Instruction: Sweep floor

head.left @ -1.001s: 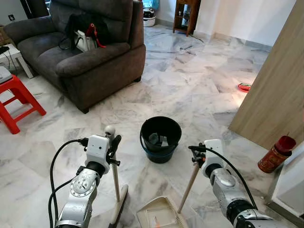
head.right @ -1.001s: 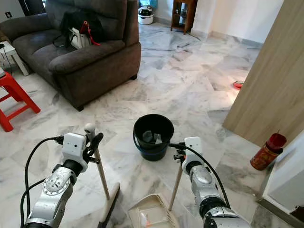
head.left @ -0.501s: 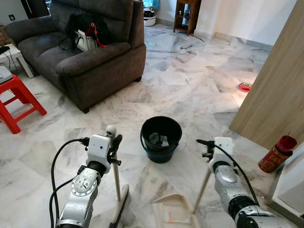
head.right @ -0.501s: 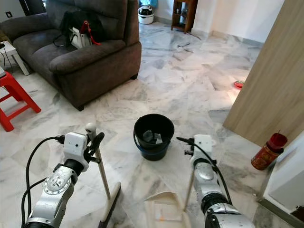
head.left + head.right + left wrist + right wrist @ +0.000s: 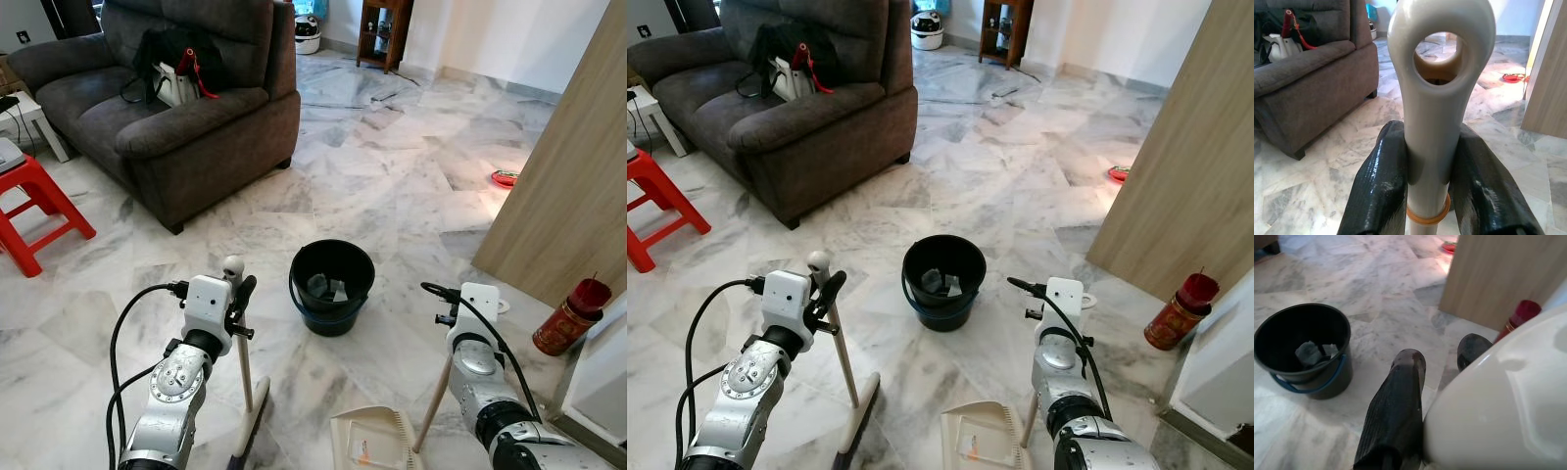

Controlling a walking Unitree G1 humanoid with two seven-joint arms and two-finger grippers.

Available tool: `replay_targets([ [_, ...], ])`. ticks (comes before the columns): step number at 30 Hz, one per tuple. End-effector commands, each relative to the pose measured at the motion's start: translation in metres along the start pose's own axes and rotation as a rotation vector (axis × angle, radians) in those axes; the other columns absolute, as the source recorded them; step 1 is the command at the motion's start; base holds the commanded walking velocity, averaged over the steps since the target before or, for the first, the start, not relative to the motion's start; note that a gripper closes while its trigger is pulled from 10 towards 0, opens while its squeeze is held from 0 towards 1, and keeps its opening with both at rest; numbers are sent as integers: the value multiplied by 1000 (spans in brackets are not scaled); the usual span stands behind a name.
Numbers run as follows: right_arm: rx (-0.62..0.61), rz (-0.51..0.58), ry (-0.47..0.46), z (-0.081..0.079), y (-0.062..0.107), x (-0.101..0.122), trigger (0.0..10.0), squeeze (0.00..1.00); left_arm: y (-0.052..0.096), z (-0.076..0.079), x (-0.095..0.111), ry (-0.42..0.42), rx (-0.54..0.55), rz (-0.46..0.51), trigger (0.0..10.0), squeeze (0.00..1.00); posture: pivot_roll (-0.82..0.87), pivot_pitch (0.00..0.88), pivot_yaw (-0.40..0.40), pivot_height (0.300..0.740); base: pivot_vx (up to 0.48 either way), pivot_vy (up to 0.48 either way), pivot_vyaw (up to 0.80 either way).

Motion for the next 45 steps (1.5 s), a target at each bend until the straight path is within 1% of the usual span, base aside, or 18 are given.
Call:
replay_targets([
  [1,-48,-84,22,9,4,-20,10000,0,-4,-2,9,-19,-2,32,10000,0,111,0,-16,740,0,0,0],
  [3,-64,-91,32,8,4,-22,10000,0,-4,-2,9,-19,-3,32,10000,0,110,0,-16,740,0,0,0],
  [5,-108,-114,49,12,5,-26,10000,0,-4,-1,9,-33,-10,33,10000,0,108,0,-16,740,0,0,0],
  [7,-147,-133,45,17,6,-29,10000,0,-5,0,10,-30,-12,34,10000,0,108,0,-16,740,0,0,0],
  [12,-207,-153,17,25,7,-33,10000,0,-4,1,9,-26,-12,33,10000,0,108,0,-17,740,0,0,0],
  [14,-265,-163,-14,33,8,-34,10000,0,-4,-1,9,-27,-8,34,10000,0,110,0,-17,740,0,0,0],
  [16,-288,-168,-35,36,8,-35,10000,0,-4,-1,10,-27,-7,34,10000,0,109,0,-16,740,0,0,0],
  [22,-317,-174,-46,38,9,-35,10000,0,-4,0,9,-26,-12,34,10000,0,109,0,-17,740,0,0,0],
  [32,-316,-175,-55,36,10,-37,10000,0,-4,0,9,-27,-12,33,10000,0,110,0,-17,740,0,0,0],
  [33,-318,-173,-57,37,10,-37,10000,263,-4,0,9,-27,-13,33,10000,0,109,0,-16,740,0,0,0],
  [34,-321,-171,-57,37,10,-37,10000,561,-5,0,9,-27,-13,33,10000,0,109,0,-16,740,0,0,0],
  [35,-324,-168,-56,37,10,-37,10000,1000,-5,0,9,-26,-13,34,10000,0,109,0,-17,740,0,0,0],
  [45,-310,-157,-69,37,10,-36,10000,1000,-5,1,9,-24,-15,33,10000,0,109,0,-19,740,0,0,0],
])
Point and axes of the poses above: a point about 5 cm out from each wrist's last joint towards the gripper, its own y axis pointing back from the gripper into the wrist, its own x axis along the axis of the wrist's last joint, z = x × y, the point moved 2 cm from there along -y, pointing out of the wrist towards the gripper, and after that the axes turned 5 degrees about -y, right-handed, at the moved point
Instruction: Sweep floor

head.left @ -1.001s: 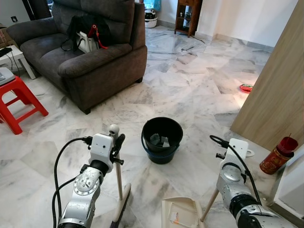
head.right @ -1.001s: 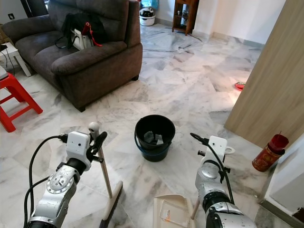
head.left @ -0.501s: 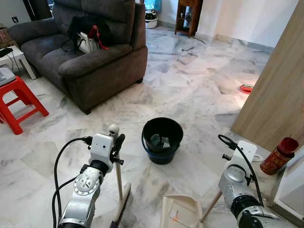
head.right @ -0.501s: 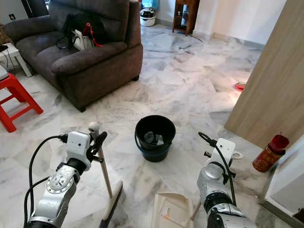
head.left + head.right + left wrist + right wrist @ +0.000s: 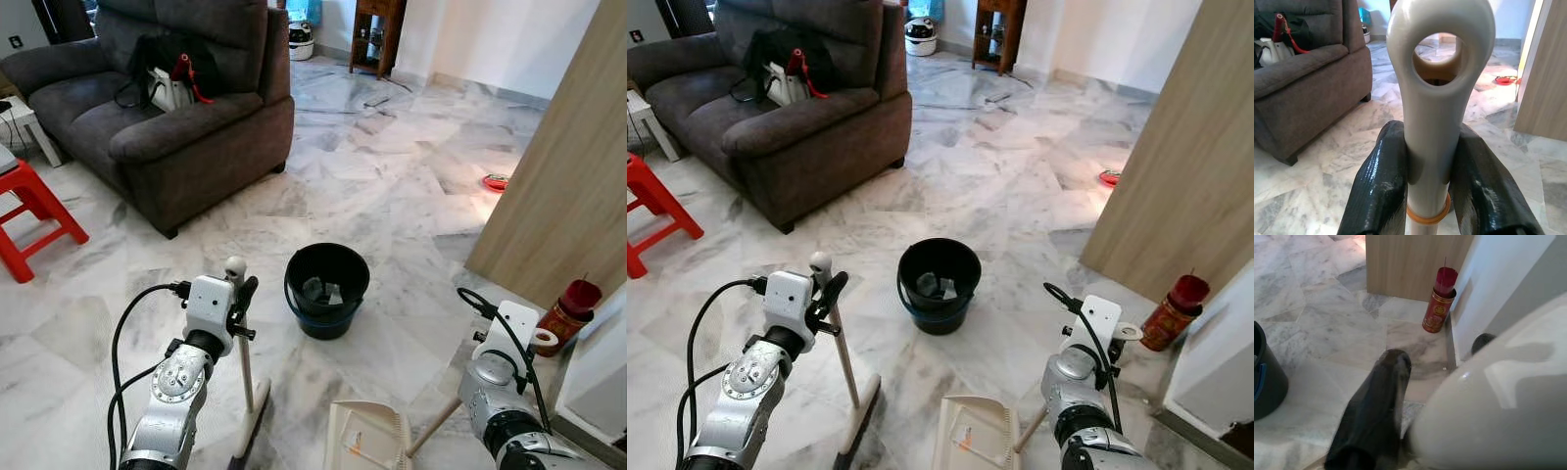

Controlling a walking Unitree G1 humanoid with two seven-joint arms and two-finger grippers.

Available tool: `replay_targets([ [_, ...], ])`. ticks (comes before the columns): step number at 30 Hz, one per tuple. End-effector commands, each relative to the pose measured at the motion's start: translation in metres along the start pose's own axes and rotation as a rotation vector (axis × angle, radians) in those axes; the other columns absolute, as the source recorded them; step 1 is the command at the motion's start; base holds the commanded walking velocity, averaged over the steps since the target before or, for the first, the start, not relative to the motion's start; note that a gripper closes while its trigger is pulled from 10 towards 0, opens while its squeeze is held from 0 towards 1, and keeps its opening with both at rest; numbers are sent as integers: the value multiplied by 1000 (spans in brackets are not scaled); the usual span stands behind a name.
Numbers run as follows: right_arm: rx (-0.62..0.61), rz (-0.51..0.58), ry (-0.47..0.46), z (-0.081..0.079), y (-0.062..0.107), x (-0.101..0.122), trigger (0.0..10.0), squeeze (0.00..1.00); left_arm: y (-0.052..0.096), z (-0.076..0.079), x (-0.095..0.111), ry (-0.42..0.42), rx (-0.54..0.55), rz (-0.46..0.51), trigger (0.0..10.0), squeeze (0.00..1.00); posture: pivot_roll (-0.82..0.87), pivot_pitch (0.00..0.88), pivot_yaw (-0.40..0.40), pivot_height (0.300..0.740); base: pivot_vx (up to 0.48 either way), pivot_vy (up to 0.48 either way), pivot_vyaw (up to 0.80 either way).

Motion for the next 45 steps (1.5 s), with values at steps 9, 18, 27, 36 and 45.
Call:
replay_targets([
  [9,91,-30,-31,-8,5,-11,10000,271,-4,-2,9,-22,-4,35,10000,0,111,0,-19,740,0,0,0],
  [18,183,-3,-51,-14,5,-6,10000,0,-4,-2,10,-21,-9,37,10000,0,112,0,-19,740,0,0,0],
  [27,181,-10,-37,-6,1,-9,10000,325,-4,-1,9,-20,-16,35,10000,0,111,0,-17,740,0,0,0],
  [36,211,4,-63,-7,1,-6,10000,1000,-4,-1,10,-18,-19,35,10000,0,112,0,-17,740,0,0,0],
  [45,212,13,-70,-6,0,-4,10000,1000,-4,0,10,-16,-24,35,10000,0,114,0,-17,740,0,0,0],
])
Point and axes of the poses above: a point about 5 cm out from each wrist's last joint towards the gripper, its own y axis pointing back from the gripper into the wrist, its own x axis along the axis of the wrist's last joint, z = x × y, the point moved 2 cm from there along -y, pointing out of the wrist towards the gripper, and after that the axes turned 5 degrees about -y, right-handed, at the moved point
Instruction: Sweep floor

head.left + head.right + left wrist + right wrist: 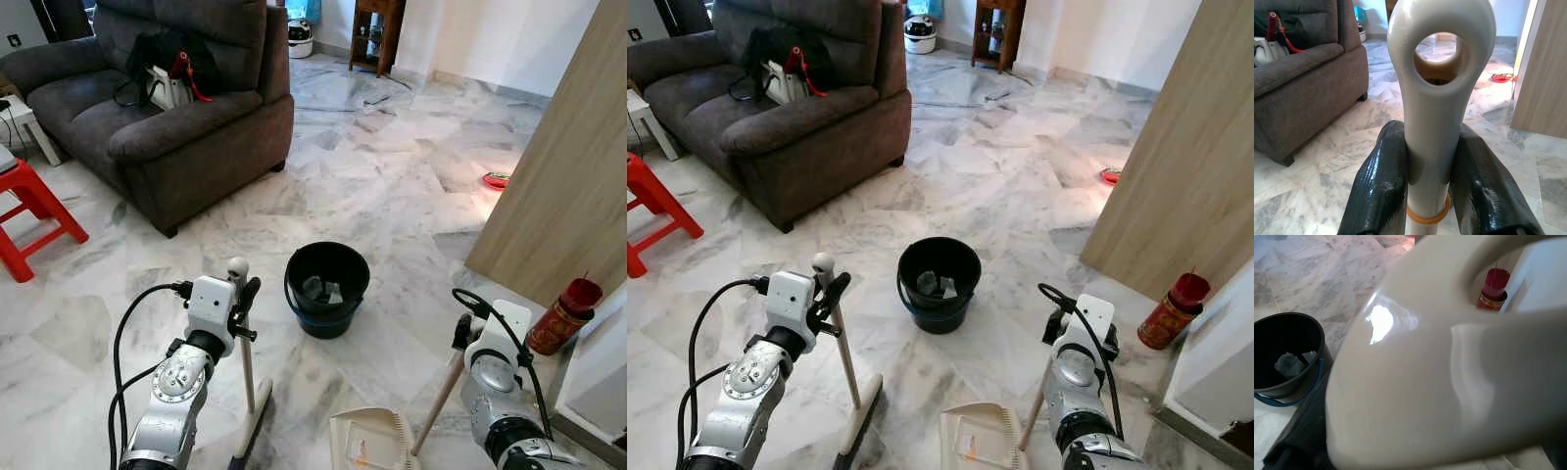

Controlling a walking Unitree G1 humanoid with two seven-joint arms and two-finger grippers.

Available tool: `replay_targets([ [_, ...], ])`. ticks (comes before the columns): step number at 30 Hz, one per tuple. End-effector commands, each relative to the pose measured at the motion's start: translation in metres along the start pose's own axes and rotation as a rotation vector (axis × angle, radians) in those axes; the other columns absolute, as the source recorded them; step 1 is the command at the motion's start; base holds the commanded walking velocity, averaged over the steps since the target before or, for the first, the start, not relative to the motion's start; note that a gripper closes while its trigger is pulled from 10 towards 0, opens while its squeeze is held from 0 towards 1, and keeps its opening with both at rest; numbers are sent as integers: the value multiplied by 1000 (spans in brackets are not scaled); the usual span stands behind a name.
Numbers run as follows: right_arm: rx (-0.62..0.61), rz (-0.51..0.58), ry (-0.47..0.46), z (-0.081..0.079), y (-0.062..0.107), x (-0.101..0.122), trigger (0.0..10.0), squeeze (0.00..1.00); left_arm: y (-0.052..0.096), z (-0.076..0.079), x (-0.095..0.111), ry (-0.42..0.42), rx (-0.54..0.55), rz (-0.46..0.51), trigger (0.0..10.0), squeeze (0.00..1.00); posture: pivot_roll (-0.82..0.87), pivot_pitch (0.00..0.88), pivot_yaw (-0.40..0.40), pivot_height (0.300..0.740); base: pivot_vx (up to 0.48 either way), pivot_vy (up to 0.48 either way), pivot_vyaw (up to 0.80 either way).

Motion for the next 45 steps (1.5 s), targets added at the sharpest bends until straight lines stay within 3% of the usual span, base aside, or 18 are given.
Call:
replay_targets([
  [1,-13,-13,-8,5,0,-4,10000,1000,-4,-2,10,-15,-5,33,10000,0,114,0,-17,740,0,0,0],
  [12,54,13,-56,1,-1,2,10000,1000,-4,-1,9,-14,-10,32,10000,0,112,0,-16,740,0,0,0],
  [13,76,11,-62,-1,-1,2,10000,0,-4,-1,9,-14,-11,32,10000,0,112,0,-16,740,0,0,0],
  [24,126,-1,-71,-2,-2,3,10000,0,-5,1,9,-11,-20,30,10000,0,114,0,-16,740,0,0,0],
  [25,136,1,-83,-2,-2,3,10000,1000,-5,1,9,-11,-22,30,10000,0,114,0,-15,740,0,0,0],
  [45,166,43,-99,0,-3,11,10000,1000,-5,2,9,-8,-30,30,10000,0,117,0,-15,740,0,0,0],
])
Point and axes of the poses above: a point about 5 cm out from each wrist's last joint towards the gripper, its own y axis pointing back from the gripper into the wrist, its own x axis along the axis of the wrist's last joint, z = x × y, the point moved 2 cm from there along -y, pointing out of the wrist towards the gripper, and after that the axes turned 5 degrees about -y, right-handed, at the moved point
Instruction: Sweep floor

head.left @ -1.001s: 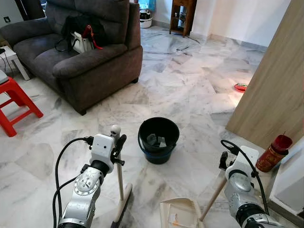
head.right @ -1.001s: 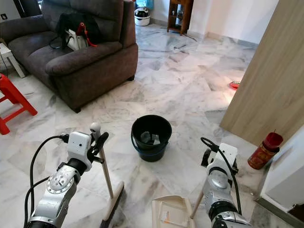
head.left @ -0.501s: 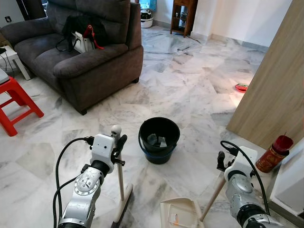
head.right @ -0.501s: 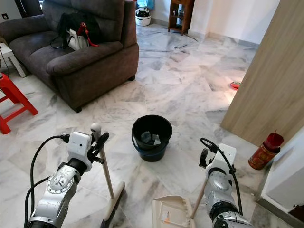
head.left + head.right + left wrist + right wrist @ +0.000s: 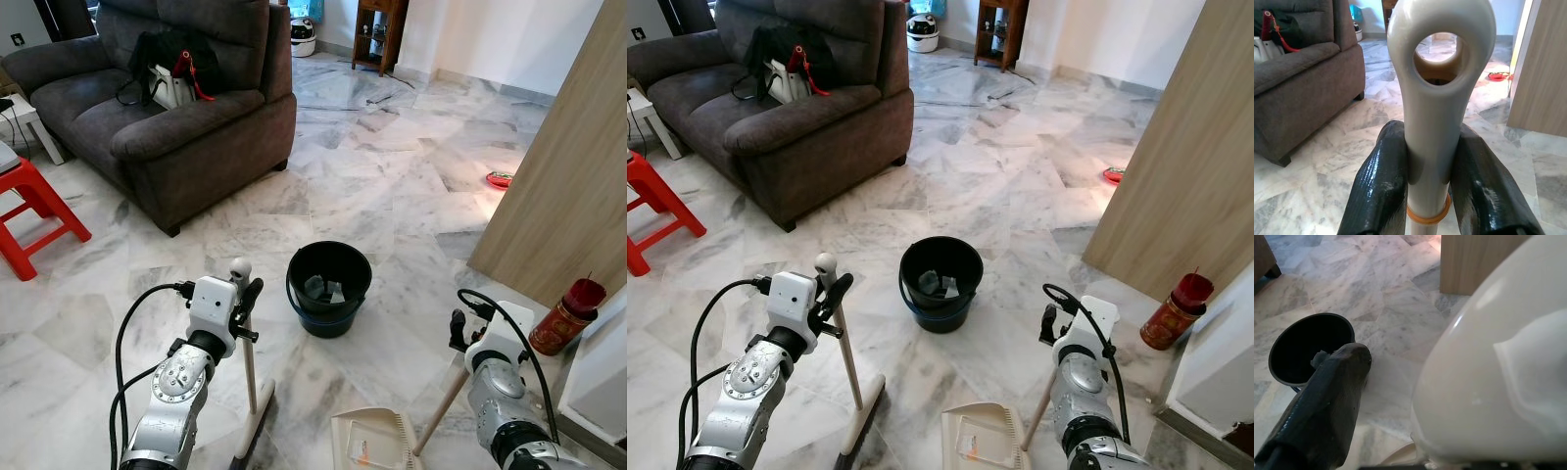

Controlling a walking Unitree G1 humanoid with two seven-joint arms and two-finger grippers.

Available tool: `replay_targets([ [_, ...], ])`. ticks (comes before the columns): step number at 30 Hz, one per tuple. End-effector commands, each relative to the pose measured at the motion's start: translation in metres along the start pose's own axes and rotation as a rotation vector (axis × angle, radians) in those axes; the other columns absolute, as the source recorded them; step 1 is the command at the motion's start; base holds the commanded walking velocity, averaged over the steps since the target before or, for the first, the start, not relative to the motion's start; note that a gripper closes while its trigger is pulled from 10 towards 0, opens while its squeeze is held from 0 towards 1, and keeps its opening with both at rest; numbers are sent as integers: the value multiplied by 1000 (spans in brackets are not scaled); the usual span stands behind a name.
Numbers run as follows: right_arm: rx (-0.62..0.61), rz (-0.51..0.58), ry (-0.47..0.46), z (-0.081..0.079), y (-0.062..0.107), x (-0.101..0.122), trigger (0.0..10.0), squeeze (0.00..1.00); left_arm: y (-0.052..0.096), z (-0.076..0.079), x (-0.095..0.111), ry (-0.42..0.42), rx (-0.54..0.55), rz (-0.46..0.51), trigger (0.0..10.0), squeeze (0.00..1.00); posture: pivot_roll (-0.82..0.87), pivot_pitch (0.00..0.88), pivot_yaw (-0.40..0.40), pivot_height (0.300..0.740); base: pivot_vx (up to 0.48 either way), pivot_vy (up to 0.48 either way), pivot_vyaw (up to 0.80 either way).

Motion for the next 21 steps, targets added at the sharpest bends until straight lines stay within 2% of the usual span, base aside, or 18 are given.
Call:
replay_targets([
  [1,4,43,-18,0,-3,12,10000,1000,-5,0,9,-11,-7,28,10000,0,116,0,-15,740,0,0,0],
  [5,7,68,-26,1,-3,16,10000,1000,-5,0,9,-10,-7,28,10000,0,116,0,-15,740,0,0,0],
  [6,16,75,-26,0,-4,18,10000,376,-5,0,9,-10,-8,28,10000,0,115,0,-15,740,0,0,0],
  [7,20,75,-24,0,-4,19,10000,376,-5,0,9,-10,-9,27,10000,0,115,0,-15,740,0,0,0],
  [8,23,75,-22,0,-4,19,10000,0,-5,0,8,-10,-9,27,10000,0,115,0,-15,740,0,0,0],
  [15,74,81,-21,-1,-4,21,10000,0,-4,0,8,-11,-14,26,10000,0,116,0,-14,740,0,0,0],
  [21,131,72,40,-1,-4,20,10000,0,-4,0,8,-10,-18,26,10000,0,119,0,-12,740,0,0,0],
])
Point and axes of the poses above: a point about 5 cm out from each wrist's last joint towards the gripper, its own y axis pointing back from the gripper into the wrist, its own x axis along the axis of the wrist's last joint, z = x × y, the point moved 2 cm from there along -y, pointing out of the wrist towards the gripper, and after that the axes turned 5 degrees about -y, right-handed, at the moved point
